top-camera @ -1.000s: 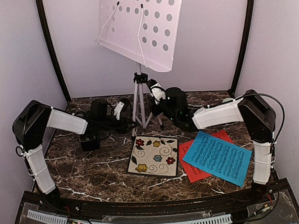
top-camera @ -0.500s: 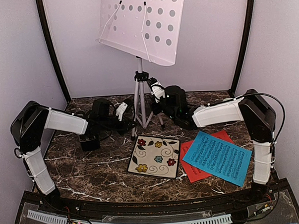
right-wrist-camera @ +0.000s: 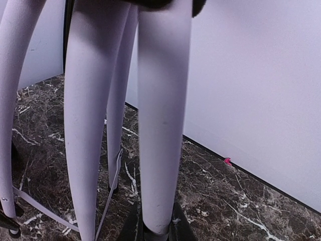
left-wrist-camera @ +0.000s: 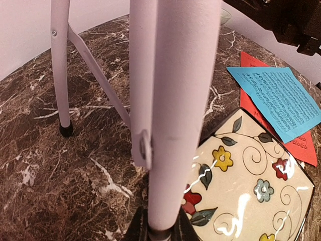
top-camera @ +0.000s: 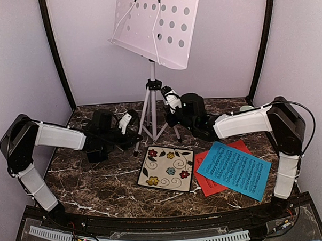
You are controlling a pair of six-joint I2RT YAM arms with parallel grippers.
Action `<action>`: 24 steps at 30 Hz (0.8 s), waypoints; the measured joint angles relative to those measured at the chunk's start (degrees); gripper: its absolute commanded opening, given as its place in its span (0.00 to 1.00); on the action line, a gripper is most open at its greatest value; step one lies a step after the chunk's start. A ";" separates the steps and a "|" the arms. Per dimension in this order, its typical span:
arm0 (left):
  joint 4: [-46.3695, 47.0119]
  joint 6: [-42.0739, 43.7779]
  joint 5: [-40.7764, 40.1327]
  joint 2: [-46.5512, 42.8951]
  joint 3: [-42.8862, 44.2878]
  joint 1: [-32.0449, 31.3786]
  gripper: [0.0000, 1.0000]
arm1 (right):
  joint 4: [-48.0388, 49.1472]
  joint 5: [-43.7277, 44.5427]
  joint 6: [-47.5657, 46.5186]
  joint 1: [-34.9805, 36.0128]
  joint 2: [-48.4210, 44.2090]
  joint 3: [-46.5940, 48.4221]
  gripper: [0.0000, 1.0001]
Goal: Set up the instrument practice props
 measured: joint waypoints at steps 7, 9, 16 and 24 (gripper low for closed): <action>-0.07 -0.26 -0.98 -3.89 -3.96 -0.33 0.00 | -2.12 -1.40 -0.09 0.52 -3.30 -3.15 0.00; -0.20 -0.24 -1.11 -4.68 -4.66 -0.44 0.00 | -2.43 -1.62 -0.04 0.55 -4.24 -4.13 0.00; -1.46 0.07 -0.96 -5.51 -5.09 -0.68 0.00 | -2.27 -2.23 0.55 0.68 -7.58 -8.63 0.00; -1.53 0.07 -0.92 -7.45 -7.78 -0.79 0.00 | -2.32 -2.62 -0.44 1.57 -9.33 -10.95 0.00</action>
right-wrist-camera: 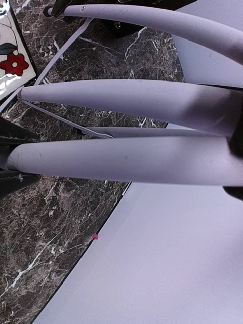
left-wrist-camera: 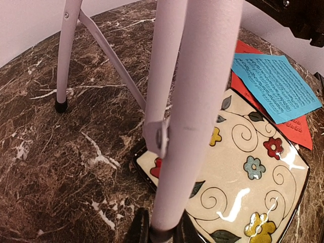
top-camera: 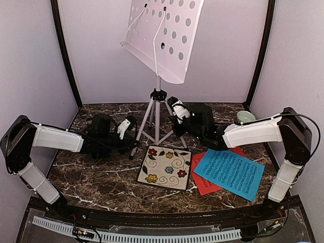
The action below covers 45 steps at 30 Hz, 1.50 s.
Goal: Set up the instrument practice props
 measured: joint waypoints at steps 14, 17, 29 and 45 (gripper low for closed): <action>1.18 0.42 2.19 9.57 7.02 0.39 0.00 | -0.42 6.82 -3.76 -0.76 0.70 0.17 0.00; 1.92 0.81 2.03 13.60 11.06 1.11 0.00 | 0.13 8.07 -4.44 -2.49 2.32 1.62 0.00; -2.60 3.91 3.82 24.35 26.75 5.14 0.00 | 2.91 8.22 -6.45 -7.32 10.62 10.19 0.00; 0.13 3.82 5.62 21.38 20.90 7.08 0.00 | 1.31 -0.24 -2.58 -7.26 8.22 7.39 0.51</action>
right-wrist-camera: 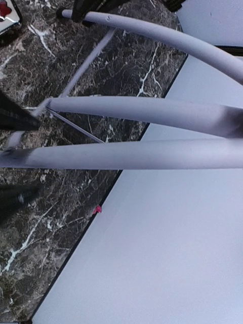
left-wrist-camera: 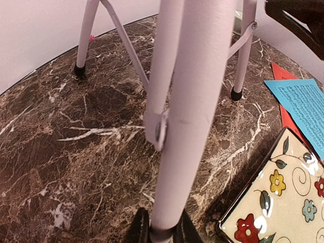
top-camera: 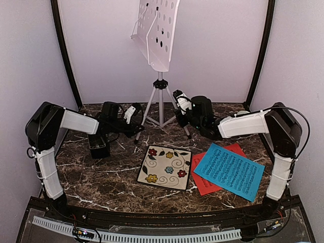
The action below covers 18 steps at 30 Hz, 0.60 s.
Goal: Set up the instrument practice props
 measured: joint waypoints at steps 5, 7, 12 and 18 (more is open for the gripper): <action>0.00 -1.99 0.39 -0.04 0.11 1.27 0.00 | -1.97 -6.71 2.69 -0.20 -1.84 -0.72 0.75; -0.15 -2.43 0.33 -0.20 0.26 1.57 0.00 | -2.40 -9.75 3.56 -0.55 -2.62 -1.11 0.80; -0.90 -4.22 -0.61 -0.70 0.28 2.25 0.00 | -4.07 -17.09 5.29 -3.82 -3.54 -2.51 0.82; -2.45 -6.60 -3.69 -1.49 0.28 2.25 0.00 | -8.07 -24.81 4.09 -9.53 1.92 2.38 0.75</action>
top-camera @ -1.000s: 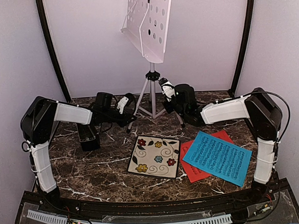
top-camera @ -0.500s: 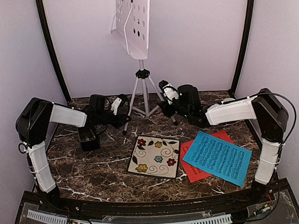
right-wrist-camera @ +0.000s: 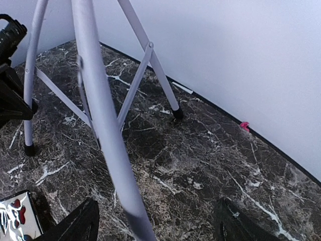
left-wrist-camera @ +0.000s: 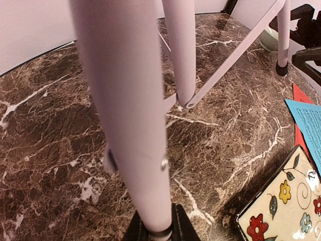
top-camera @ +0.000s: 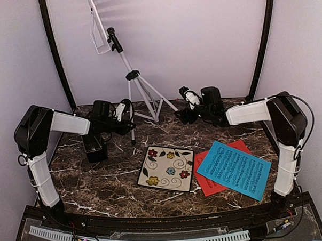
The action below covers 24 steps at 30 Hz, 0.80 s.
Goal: Set up the instrument practice props
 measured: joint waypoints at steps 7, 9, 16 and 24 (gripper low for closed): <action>-2.58 -0.74 -2.38 -0.61 0.68 -0.13 0.00 | -9.79 -5.16 -3.89 -0.31 11.65 18.25 0.00; -2.47 -0.81 -3.52 -0.63 0.79 -0.31 0.00 | -12.44 -8.59 -10.82 0.02 13.03 20.61 0.00; -2.91 -0.92 -5.07 -1.03 0.85 -0.68 0.00 | -6.03 -5.20 -9.53 1.11 8.02 10.56 0.00; -3.28 1.49 -7.69 -1.57 0.83 -2.60 0.00 | 1.25 -5.62 -9.49 -0.20 5.64 2.34 0.00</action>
